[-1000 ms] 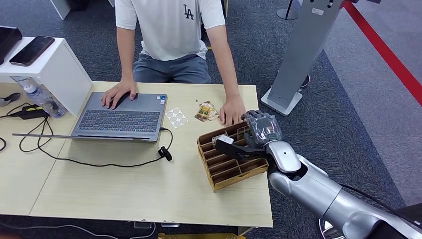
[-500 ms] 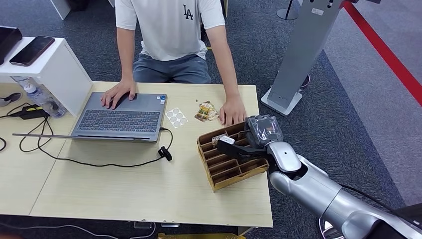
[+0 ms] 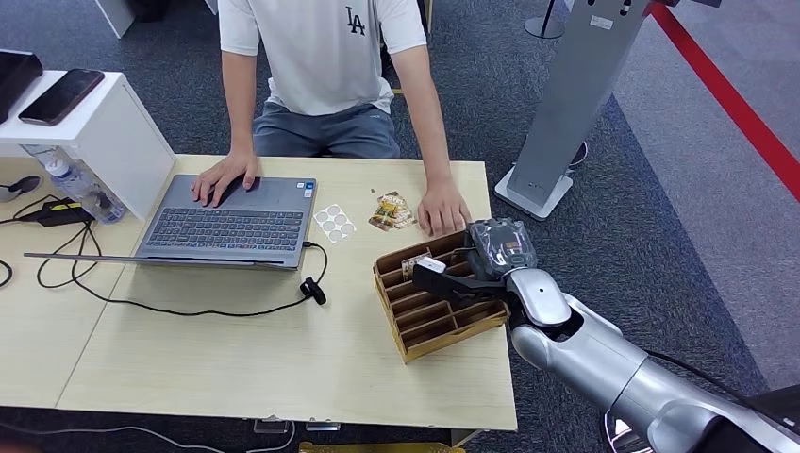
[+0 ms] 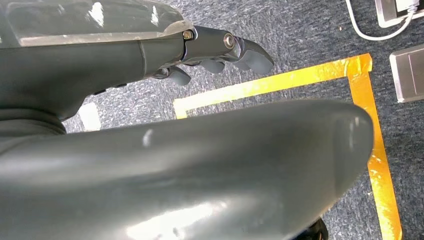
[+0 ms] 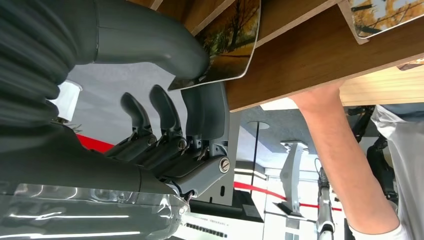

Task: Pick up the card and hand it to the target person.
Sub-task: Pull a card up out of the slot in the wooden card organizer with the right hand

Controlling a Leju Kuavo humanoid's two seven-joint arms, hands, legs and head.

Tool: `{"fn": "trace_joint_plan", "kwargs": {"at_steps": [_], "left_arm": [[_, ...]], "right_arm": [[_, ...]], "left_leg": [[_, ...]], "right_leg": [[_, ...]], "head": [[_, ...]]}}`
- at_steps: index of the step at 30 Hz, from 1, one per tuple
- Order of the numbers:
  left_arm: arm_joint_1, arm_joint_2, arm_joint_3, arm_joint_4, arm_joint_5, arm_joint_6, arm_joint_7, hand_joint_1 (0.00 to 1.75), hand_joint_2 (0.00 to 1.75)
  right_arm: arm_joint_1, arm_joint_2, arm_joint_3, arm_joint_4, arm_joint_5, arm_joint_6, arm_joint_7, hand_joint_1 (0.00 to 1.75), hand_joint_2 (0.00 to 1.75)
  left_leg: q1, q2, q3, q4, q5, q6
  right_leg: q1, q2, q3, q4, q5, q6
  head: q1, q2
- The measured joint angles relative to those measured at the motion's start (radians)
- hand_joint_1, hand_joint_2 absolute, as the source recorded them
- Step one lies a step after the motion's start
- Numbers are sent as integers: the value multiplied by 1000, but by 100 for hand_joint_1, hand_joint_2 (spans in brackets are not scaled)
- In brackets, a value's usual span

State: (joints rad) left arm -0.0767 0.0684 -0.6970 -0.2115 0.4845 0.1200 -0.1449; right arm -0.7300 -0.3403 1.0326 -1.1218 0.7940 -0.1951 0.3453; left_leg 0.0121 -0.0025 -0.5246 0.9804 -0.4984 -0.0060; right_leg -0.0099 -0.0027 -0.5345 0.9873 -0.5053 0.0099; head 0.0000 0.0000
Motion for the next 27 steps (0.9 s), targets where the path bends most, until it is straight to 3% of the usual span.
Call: {"fn": "trace_joint_plan", "kwargs": {"at_steps": [1,5,15,27], "left_arm": [[0,2,-3,-2,0,-12,-6,0,0],[-1,7,-22,-3,-8,-46,-24,0,175],[-3,6,-24,2,16,-40,-29,0,175],[-4,1,-41,2,60,1,-7,0,175]], "right_arm": [[0,-1,-1,-2,0,1,0,164,175],[2,-5,-2,-9,-2,4,1,168,175],[-7,-18,-13,-60,8,-7,10,169,175],[-77,-141,-144,-603,181,-66,122,169,175]], "left_leg": [[0,0,0,0,0,0],[0,0,0,0,0,0],[0,0,0,0,1,0],[-1,1,-6,5,0,-1]], "right_leg": [[0,0,0,0,0,0],[0,0,0,0,1,-1],[0,0,-1,0,1,-1],[-1,0,-7,7,0,-1]], "head": [[0,0],[0,0],[0,0],[0,0]]}}
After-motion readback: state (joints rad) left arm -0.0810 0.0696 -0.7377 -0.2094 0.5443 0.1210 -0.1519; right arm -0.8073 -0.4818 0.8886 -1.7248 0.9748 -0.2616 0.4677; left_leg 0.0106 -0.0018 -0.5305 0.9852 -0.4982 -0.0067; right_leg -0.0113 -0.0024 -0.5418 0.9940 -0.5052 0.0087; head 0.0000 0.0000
